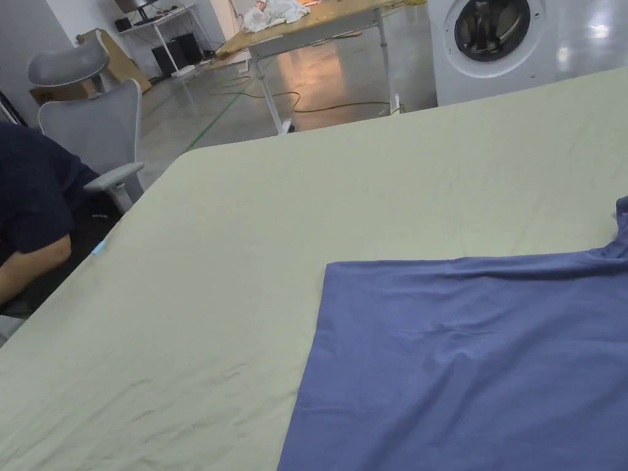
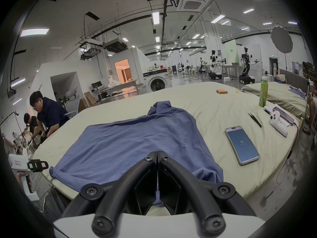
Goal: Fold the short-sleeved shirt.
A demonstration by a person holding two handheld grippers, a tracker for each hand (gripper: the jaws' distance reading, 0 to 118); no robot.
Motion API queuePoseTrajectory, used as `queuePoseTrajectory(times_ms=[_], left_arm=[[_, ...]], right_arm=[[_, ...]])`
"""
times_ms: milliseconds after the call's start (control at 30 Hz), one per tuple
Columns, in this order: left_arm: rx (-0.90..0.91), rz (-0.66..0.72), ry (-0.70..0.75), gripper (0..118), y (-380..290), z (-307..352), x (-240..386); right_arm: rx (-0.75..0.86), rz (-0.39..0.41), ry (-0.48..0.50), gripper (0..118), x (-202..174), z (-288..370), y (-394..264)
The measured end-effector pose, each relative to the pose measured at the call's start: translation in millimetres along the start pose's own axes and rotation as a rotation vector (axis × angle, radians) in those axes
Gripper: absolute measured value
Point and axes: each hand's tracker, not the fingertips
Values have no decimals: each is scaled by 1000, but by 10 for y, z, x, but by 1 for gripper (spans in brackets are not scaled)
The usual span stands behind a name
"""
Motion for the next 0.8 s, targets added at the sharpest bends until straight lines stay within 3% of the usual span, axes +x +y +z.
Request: queuePoseTrajectory(times_ms=[100,133,300,433,467,500,533,633,667,800], left_arm=[[-62,-35,5,63,-80,-182,21],[-66,-31,10,57,-88,-225,18],[-95,-34,2,13,-96,-256,21],[-132,-54,12,8,-119,-339,105],[-139,-65,13,8,-116,-348,131],[-153,-79,22,8,-105,-368,147],[-167,-90,25,8,-91,-384,154],[-211,-162,35,8,-75,-440,185],[-217,-191,41,8,-88,-449,211],[-207,-213,58,8,-132,-453,230]], right_arm=[[-1,13,-6,0,-23,-22,37],[1,13,-8,0,130,9,-67],[-5,21,-37,0,181,22,-81],[-32,-16,-77,0,300,44,-160],[-38,-13,-101,5,332,56,-177],[-43,-13,-117,20,373,66,-194],[-53,-14,-137,43,371,84,-177],[-60,-24,-136,68,530,136,-251],[-43,-47,-156,73,588,173,-298],[-98,-119,-220,73,818,183,-464]])
